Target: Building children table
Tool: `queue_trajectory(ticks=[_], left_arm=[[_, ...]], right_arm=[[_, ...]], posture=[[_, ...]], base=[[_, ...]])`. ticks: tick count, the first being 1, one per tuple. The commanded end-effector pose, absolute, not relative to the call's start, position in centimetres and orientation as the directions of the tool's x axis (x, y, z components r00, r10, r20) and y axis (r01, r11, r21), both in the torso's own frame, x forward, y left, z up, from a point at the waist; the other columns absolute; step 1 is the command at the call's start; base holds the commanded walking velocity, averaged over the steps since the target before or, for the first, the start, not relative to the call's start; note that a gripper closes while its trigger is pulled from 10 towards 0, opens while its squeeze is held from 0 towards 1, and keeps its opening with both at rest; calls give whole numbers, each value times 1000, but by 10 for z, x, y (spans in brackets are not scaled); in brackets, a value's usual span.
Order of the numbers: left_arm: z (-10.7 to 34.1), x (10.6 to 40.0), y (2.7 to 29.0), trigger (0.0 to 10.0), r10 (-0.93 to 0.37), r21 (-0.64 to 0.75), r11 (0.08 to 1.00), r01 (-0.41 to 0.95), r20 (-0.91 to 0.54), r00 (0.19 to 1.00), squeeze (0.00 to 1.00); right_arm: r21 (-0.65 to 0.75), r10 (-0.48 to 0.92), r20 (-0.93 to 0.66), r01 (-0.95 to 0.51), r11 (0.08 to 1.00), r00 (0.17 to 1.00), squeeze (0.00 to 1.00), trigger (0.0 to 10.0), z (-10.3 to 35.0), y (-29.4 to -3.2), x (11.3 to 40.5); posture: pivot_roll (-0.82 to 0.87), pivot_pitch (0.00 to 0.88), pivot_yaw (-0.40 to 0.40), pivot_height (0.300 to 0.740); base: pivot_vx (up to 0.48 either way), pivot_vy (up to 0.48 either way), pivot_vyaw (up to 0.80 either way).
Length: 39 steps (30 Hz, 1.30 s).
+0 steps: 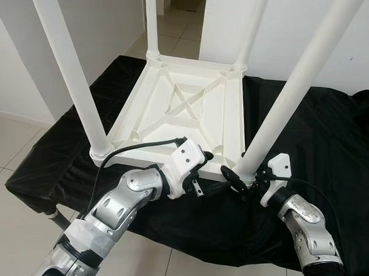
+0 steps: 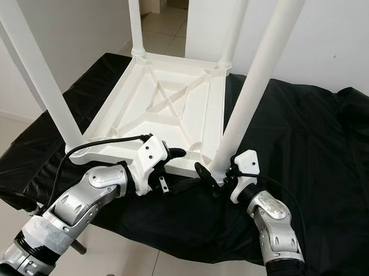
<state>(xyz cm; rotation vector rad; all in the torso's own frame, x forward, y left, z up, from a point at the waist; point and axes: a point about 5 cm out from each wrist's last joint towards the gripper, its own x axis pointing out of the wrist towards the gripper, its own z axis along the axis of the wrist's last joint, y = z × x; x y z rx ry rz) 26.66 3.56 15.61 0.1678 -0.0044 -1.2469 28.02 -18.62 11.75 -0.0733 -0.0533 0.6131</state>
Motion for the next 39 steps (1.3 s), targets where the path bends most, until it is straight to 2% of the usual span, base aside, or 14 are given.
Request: queue_trajectory(ticks=[1, 9, 13, 14, 16, 17, 19, 24, 26, 29, 34, 35, 39], left_arm=[[156, 262, 34, 10000, -971, 128, 203, 971, -105, 217, 0], [155, 260, 32, 10000, -972, 124, 199, 972, -102, 212, 0], [154, 260, 28, 10000, -972, 120, 200, 972, -98, 212, 0], [156, 260, 27, 10000, -974, 118, 195, 974, -92, 206, 0], [158, 260, 25, 10000, -975, 117, 191, 975, -87, 202, 0], [158, 261, 25, 10000, -976, 114, 190, 975, -86, 200, 0], [158, 261, 23, 10000, -976, 114, 188, 975, -87, 199, 0], [162, 263, 23, 10000, -977, 109, 193, 975, -76, 202, 0], [163, 265, 27, 10000, -973, 105, 208, 972, -76, 216, 0], [163, 265, 30, 10000, -968, 97, 229, 969, -78, 237, 0], [164, 264, 33, 10000, -965, 106, 241, 965, -77, 250, 0], [163, 264, 34, 10000, -958, 90, 273, 958, -68, 279, 0], [162, 261, 38, 10000, -950, 78, 305, 949, -53, 309, 0]], right_arm=[[-71, 585, 35, -582, 810, 810, 0, 0, 115, -183, 280], [-52, 543, 63, -540, 840, 838, 0, 0, 113, -183, 274], [6, 449, 96, -451, 892, 888, 0, 0, 109, -179, 261], [23, 404, 101, -408, 913, 909, 0, 8353, 107, -175, 258], [32, 375, 102, -379, 925, 922, 0, 8353, 107, -173, 256], [41, 350, 107, -356, 933, 930, 0, 10000, 106, -170, 255], [54, 273, 111, -280, 959, 956, 0, 10000, 103, -169, 254], [83, 178, 110, -188, 979, 978, 0, 10000, 101, -165, 254], [109, 20, 90, -30, 994, 996, 0, 10000, 98, -163, 255], [112, -128, 97, 117, 987, 987, 0, 10000, 101, -169, 255], [129, -166, 127, 150, 980, 978, 0, 10000, 106, -172, 255], [125, -204, 130, 188, 974, 970, 0, 10000, 105, -176, 253], [112, -158, 141, 143, 983, 977, 0, 10000, 107, -172, 255]], posture=[[-104, 0, 13, 740], [-110, 0, 5, 740], [-99, 0, -1, 740], [-99, 0, -1, 740], [-99, 0, -1, 740], [-100, 0, 3, 740], [-92, 0, 3, 740], [-82, 0, -2, 740], [-66, 0, -10, 740], [-45, 5, -24, 740], [-35, 18, -36, 740], [-12, 31, -55, 740], [-1, 37, -68, 740]], base=[[0, 0, 0], [0, 0, 0], [0, 0, 0], [0, 0, 0], [0, 0, 0], [0, 0, 0], [0, 0, 0], [0, 0, 0], [0, 0, 0], [0, 0, 0], [0, 0, 0], [0, 0, 0], [0, 0, 0]])
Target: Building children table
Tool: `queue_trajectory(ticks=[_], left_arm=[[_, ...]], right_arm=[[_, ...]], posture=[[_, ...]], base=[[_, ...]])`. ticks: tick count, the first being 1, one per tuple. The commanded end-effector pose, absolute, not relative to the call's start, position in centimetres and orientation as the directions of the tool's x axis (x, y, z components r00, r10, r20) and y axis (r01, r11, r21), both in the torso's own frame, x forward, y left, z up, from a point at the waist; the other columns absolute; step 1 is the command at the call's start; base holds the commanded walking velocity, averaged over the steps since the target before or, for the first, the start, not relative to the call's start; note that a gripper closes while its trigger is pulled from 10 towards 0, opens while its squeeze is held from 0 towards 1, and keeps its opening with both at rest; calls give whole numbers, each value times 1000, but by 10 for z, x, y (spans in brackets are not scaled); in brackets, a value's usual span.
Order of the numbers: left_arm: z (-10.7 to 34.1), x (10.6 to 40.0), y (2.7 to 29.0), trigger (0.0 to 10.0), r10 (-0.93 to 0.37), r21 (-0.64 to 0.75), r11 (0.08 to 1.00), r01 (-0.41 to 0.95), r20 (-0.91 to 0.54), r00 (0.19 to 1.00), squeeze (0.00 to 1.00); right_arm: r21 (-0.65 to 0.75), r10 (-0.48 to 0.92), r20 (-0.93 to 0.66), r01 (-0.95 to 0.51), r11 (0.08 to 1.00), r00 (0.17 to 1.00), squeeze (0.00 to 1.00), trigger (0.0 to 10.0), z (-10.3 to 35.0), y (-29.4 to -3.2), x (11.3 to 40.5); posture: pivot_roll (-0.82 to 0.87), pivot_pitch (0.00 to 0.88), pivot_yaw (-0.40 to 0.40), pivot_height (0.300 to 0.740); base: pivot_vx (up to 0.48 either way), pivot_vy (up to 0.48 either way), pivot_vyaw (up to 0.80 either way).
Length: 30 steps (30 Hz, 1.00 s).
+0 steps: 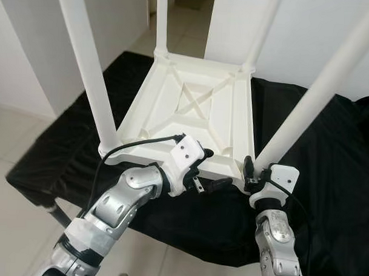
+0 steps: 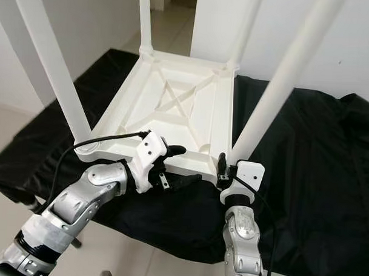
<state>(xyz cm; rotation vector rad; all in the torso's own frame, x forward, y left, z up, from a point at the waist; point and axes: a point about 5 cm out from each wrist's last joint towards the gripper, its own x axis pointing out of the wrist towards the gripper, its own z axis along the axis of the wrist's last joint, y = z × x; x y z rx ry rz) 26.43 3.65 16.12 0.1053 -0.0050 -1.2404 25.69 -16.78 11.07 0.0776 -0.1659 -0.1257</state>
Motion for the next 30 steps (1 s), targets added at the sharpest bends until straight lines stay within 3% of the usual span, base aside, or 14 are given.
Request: queue_trajectory(ticks=[1, 3, 5, 12, 13, 19, 21, 25, 30], left_arm=[[163, 261, 39, 10000, -945, 71, 320, 945, -46, 324, 0], [163, 263, 42, 10000, -937, 58, 346, 937, -36, 348, 0], [163, 263, 45, 10000, -930, 61, 364, 929, -32, 367, 0], [168, 268, 50, 10000, -908, 69, 418, 906, -4, 420, 0], [169, 269, 52, 10000, -903, 66, 428, 901, -1, 429, 0], [169, 266, 54, 10000, -900, 43, 436, 899, -1, 436, 0], [169, 260, 54, 10000, -911, 39, 412, 911, 2, 412, 0], [168, 259, 53, 10000, -916, 47, 402, 915, 5, 402, 0], [160, 253, 50, 10000, -946, 40, 320, 946, -32, 322, 0]], right_arm=[[114, -146, 147, 130, 985, 978, 0, 10000, 108, -169, 256], [121, -147, 151, 129, 984, 978, 0, 10000, 108, -166, 257], [134, -127, 172, 104, 986, 977, 1000, 10000, 112, -161, 256], [133, -6, 201, -21, 991, 980, 1000, 10000, 119, -153, 253], [129, 26, 203, -53, 990, 979, 8, 10000, 120, -155, 253], [79, 142, 203, -161, 984, 969, 0, 10000, 123, -166, 251], [16, 267, 172, -274, 962, 948, 0, 10000, 124, -178, 251], [1, 306, 159, -310, 951, 939, 0, 10000, 123, -180, 252], [-32, 431, 115, -431, 902, 895, 0, 10000, 118, -177, 269]], posture=[[1, 45, -68, 740], [-3, 42, -69, 740], [-3, 45, -65, 740], [-9, 45, -64, 740], [-23, 48, -69, 740], [-35, 49, -70, 740], [-58, 47, -61, 740], [-64, 47, -52, 740], [-68, 39, -35, 740]], base=[[0, 0, 0], [0, 0, 0], [0, 0, 0], [0, 0, 0], [0, 0, 0], [0, 0, 0], [0, 0, 0], [0, 0, 0], [0, 0, 0]])
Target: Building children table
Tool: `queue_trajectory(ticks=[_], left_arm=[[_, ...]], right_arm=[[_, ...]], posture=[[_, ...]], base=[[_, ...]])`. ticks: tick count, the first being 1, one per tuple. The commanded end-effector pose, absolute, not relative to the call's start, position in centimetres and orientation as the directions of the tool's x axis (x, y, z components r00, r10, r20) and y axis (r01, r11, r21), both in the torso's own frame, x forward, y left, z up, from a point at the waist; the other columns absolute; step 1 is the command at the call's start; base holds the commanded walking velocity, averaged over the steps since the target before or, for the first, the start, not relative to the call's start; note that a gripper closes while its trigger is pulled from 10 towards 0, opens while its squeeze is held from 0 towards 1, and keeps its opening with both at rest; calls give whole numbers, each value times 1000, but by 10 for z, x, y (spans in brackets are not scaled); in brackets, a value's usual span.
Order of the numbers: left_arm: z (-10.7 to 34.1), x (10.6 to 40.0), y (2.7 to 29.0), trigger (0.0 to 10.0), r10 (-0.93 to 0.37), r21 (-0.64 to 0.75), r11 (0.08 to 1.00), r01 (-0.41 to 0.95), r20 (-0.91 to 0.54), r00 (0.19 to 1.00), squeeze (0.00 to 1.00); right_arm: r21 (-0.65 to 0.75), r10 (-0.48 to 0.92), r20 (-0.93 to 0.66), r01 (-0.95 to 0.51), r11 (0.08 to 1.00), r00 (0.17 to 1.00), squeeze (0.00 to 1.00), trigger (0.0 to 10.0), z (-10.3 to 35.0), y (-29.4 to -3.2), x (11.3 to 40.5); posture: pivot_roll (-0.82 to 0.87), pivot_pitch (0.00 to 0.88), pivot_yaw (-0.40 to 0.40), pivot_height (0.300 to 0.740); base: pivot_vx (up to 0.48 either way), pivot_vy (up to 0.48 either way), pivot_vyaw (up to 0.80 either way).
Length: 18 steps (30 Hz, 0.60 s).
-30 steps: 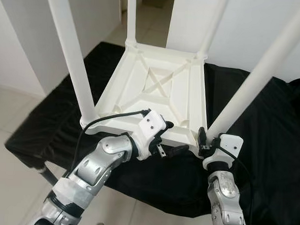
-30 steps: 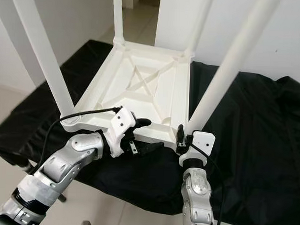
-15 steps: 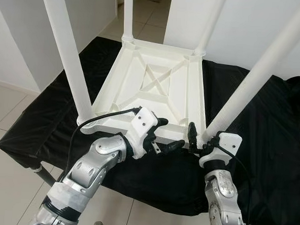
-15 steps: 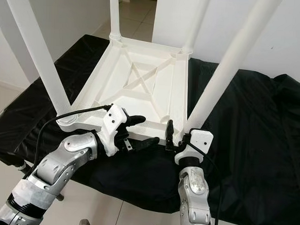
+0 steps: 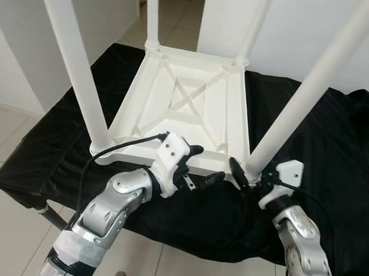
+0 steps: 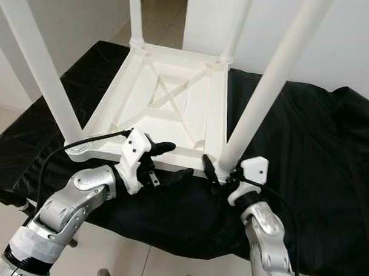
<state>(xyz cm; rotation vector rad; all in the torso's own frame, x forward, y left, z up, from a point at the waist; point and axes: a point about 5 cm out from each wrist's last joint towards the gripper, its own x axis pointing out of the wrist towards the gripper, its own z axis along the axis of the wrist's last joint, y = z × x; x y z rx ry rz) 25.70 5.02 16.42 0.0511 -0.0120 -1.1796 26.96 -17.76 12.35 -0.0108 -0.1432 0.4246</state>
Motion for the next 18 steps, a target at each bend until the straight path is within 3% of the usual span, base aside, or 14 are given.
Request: queue_trajectory(ticks=[1, 5, 6, 7, 10, 11, 18], left_arm=[[159, 252, 49, 10000, -949, 37, 311, 950, -36, 313, 0], [158, 251, 47, 10000, -954, 26, 295, 955, -44, 296, 0], [157, 250, 46, 10000, -957, 32, 284, 958, -51, 286, 0], [157, 250, 45, 10000, -958, 35, 279, 960, -54, 280, 0], [157, 250, 45, 10000, -958, 35, 279, 960, -54, 280, 0], [157, 251, 44, 10000, -959, 37, 277, 960, -56, 279, 0], [158, 254, 42, 10000, -955, 46, 291, 956, -43, 293, 0]], right_arm=[[-36, 455, 106, -454, 890, 884, 0, 10000, 118, -176, 271], [-51, 529, 62, -527, 849, 846, 0, 10000, 115, -173, 277], [-63, 551, 48, -548, 834, 833, 0, 9216, 114, -173, 280], [-77, 558, 43, -554, 829, 829, 0, 2235, 114, -175, 284], [-77, 558, 43, -554, 829, 829, 0, 2235, 114, -175, 284], [-80, 563, 41, -559, 825, 825, 0, 0, 115, -177, 286], [-74, 554, 48, -550, 832, 831, 0, 0, 116, -182, 286]], posture=[[-68, 39, -35, 740], [-66, 23, -24, 740], [-63, 11, -23, 740], [-62, 6, -23, 740], [-62, 6, -23, 740], [-63, 0, -24, 740], [-63, 0, -28, 740]], base=[[0, 0, 0], [0, 0, 0], [0, 0, 0], [0, 0, 0], [0, 0, 0], [0, 0, 0], [0, 0, 0]])
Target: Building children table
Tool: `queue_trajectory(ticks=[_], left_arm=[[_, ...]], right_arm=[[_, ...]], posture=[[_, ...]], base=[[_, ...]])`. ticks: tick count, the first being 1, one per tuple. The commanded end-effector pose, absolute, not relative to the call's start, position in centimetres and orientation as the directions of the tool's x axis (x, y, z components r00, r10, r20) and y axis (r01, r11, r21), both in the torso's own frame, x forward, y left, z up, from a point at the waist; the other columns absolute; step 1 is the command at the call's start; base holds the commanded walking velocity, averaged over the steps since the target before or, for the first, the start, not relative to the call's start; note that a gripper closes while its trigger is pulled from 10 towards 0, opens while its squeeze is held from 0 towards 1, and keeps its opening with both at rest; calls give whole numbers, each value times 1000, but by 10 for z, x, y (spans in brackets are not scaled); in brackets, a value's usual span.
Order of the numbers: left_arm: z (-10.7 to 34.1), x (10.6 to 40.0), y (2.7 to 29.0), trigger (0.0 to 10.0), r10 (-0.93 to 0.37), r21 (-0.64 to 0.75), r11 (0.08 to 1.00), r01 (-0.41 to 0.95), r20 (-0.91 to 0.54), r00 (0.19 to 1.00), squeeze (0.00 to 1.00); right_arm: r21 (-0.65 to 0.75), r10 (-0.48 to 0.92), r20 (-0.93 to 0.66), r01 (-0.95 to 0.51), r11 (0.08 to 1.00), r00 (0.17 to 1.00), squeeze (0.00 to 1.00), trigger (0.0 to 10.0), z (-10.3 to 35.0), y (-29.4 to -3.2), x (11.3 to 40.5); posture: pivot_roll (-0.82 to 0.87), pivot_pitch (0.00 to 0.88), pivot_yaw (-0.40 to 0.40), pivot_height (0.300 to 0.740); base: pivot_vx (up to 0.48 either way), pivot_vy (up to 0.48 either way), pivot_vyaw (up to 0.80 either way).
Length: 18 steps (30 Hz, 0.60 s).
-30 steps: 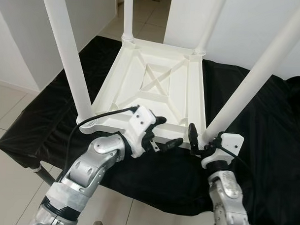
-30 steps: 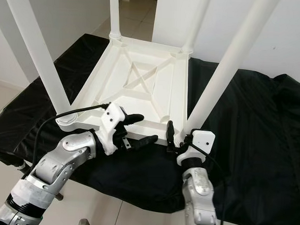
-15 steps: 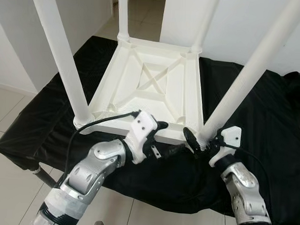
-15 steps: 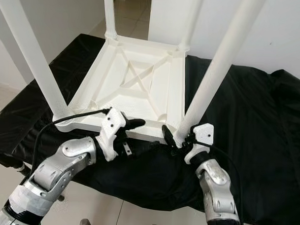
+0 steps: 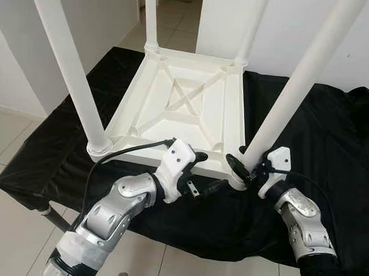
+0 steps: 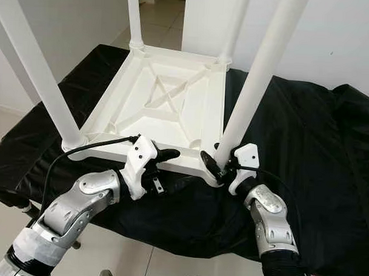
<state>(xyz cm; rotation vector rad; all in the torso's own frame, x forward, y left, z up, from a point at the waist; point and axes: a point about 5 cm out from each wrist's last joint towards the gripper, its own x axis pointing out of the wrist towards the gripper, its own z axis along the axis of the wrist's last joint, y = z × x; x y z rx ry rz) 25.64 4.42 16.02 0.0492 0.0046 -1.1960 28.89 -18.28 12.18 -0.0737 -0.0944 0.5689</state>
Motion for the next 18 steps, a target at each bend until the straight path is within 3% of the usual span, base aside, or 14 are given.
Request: queue_trajectory(ticks=[1, 3, 4, 5, 16, 18], left_arm=[[158, 254, 42, 10000, -955, 46, 291, 956, -43, 293, 0], [159, 255, 41, 10000, -954, 48, 296, 954, -38, 298, 0], [159, 256, 41, 10000, -953, 51, 299, 953, -36, 301, 0], [161, 259, 42, 10000, -952, 56, 303, 951, -33, 305, 0], [163, 264, 42, 10000, -948, 61, 314, 947, -29, 317, 0], [162, 264, 42, 10000, -948, 59, 315, 947, -28, 317, 0]], right_arm=[[-74, 554, 48, -550, 832, 831, 0, 0, 116, -182, 286], [-65, 543, 56, -539, 840, 838, 0, 0, 116, -182, 284], [-56, 525, 64, -523, 851, 848, 0, 4549, 117, -183, 283], [-29, 504, 84, -503, 864, 860, 0, 10000, 119, -180, 280], [-44, 332, 73, -330, 943, 940, 0, 10000, 116, -178, 280], [-16, 208, 71, -208, 978, 975, 0, 10000, 113, -176, 278]], posture=[[-63, 0, -28, 740], [-64, 0, -27, 740], [-64, 0, -29, 740], [-64, 0, -29, 740], [-69, 0, -35, 740], [-74, 0, -35, 740]], base=[[0, 0, 0], [0, 0, 0], [0, 0, 0], [0, 0, 0], [0, 0, 0], [0, 0, 0]])
